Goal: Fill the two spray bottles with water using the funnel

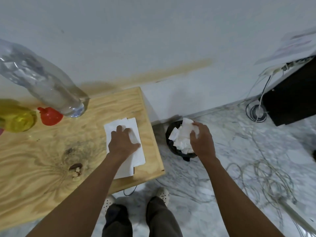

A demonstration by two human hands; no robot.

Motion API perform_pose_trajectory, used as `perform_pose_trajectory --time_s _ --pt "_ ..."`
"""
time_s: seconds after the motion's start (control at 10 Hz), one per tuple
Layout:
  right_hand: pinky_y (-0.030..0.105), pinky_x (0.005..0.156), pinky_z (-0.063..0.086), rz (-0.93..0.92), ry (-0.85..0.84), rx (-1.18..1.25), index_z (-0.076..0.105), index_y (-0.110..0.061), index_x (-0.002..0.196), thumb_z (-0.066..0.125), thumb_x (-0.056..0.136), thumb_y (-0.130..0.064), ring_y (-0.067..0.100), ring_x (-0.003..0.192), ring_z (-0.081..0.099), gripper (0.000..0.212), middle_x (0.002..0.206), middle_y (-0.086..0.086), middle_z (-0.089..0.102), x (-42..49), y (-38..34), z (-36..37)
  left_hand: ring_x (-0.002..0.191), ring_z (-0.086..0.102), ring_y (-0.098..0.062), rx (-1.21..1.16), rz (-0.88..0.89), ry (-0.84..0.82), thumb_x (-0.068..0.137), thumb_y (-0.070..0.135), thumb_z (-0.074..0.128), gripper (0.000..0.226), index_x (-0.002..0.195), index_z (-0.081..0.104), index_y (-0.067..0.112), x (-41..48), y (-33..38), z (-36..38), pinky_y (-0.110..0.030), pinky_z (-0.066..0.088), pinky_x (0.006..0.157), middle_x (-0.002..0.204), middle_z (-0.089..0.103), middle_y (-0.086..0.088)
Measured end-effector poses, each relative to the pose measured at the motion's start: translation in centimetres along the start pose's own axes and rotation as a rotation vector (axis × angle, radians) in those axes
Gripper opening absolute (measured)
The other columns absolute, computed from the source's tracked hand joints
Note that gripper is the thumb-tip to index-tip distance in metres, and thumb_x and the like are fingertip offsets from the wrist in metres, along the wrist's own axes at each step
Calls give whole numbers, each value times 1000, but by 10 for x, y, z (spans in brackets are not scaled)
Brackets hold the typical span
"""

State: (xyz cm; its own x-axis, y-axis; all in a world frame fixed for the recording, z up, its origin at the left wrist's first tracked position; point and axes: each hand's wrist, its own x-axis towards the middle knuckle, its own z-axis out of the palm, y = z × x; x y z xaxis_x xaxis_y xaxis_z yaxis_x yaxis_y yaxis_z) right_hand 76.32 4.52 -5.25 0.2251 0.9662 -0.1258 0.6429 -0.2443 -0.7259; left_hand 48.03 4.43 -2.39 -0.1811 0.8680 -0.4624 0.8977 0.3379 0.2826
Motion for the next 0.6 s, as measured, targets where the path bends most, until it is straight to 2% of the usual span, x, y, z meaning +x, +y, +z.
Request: perform_pose_trajectory --time_s 0.1,0.2,0.3,0.4,0.5,0.6 --pt "29 84 42 5 50 -46 55 -16 127 53 95 -14 23 115 56 32 129 3 55 20 18 10 134 32 -30 14 -12 -16 77 49 78 79 142 44 21 7 2 -1 -41 45 93 148 30 -3" --pt "31 84 44 77 20 -65 53 -16 131 51 96 -16 26 115 57 34 132 5 54 42 42 27 130 35 -31 56 -18 -16 74 50 80 83 141 44 19 13 2 -2 -41 46 91 144 33 -4" --pt "42 100 43 185 -169 -129 41 -20 145 50 98 -27 26 132 46 48 148 5 44 62 76 46 129 37 -30 65 -24 3 71 52 82 86 141 46 18 16 1 1 -43 48 93 143 34 -5" --pt "47 109 38 265 -281 -148 32 -26 151 49 99 -33 24 141 36 55 157 2 32 72 97 55 131 36 -30 72 -27 11 72 51 82 88 144 44 18 15 -1 3 -44 49 93 146 33 -4" --pt "48 109 38 274 -258 -124 36 -27 149 49 98 -32 23 140 38 52 156 2 35 71 105 60 133 35 -30 54 -21 23 74 50 81 86 145 44 18 11 -1 3 -44 49 93 148 32 -3" --pt "41 110 34 236 -232 -66 43 -20 145 51 99 -28 20 141 36 48 153 1 40 65 97 60 133 34 -28 39 -14 42 75 51 79 84 144 44 19 6 1 1 -44 50 91 147 33 -2"
